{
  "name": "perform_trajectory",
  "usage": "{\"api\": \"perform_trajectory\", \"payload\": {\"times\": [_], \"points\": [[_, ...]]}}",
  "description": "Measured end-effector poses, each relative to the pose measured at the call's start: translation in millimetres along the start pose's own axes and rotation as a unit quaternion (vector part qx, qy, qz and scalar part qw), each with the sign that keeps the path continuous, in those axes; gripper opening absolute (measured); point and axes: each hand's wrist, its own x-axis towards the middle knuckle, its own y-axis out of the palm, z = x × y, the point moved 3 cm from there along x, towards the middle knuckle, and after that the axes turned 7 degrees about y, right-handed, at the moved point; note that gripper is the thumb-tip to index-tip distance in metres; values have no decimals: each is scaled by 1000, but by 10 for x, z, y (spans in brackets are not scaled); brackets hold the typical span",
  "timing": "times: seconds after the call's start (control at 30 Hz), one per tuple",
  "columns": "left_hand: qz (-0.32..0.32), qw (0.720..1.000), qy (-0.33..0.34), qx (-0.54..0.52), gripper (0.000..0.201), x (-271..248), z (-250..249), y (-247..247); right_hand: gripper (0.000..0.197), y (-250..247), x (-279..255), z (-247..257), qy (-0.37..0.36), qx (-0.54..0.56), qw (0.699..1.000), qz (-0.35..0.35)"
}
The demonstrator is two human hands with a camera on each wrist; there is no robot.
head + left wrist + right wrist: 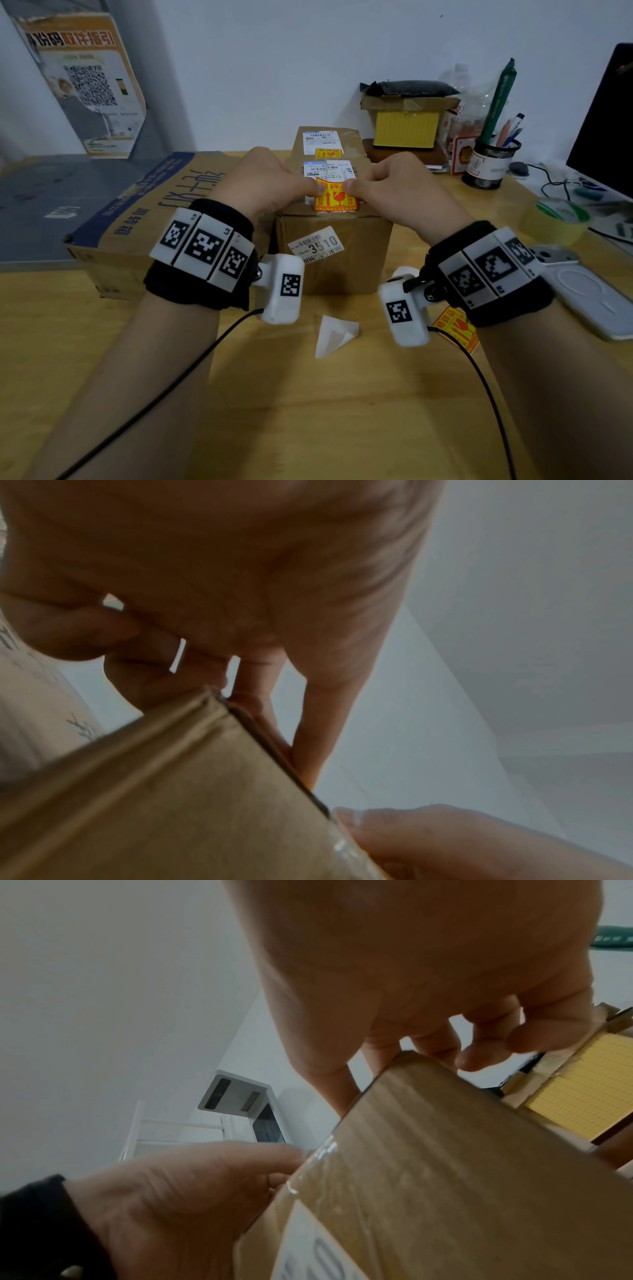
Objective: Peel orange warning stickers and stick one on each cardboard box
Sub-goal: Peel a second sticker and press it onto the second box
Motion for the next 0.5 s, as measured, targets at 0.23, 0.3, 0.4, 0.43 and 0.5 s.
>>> {"api": "perform_trajectory", "payload": {"times": [0.23, 0.3, 0.4, 0.43, 0.5], "points": [[6, 1000, 3, 16, 30, -26, -8, -15, 27, 9, -22, 16, -3, -8, 1000, 9], [6, 1000, 2, 12, 29, -22, -6, -12, 27, 12, -24, 20, -3, -12, 1000, 8], [4, 1000, -2, 16, 30, -6, 8, -6, 26, 9, -31, 23, -3, -15, 1000, 12], [4, 1000, -2, 15, 29, -4, 14, -4, 26, 6, -37, 28, -4, -16, 1000, 13], [5, 1000, -2, 15, 28, -2, 13, -3, 26, -1, -44, 35, -5, -16, 1000, 11]]}}
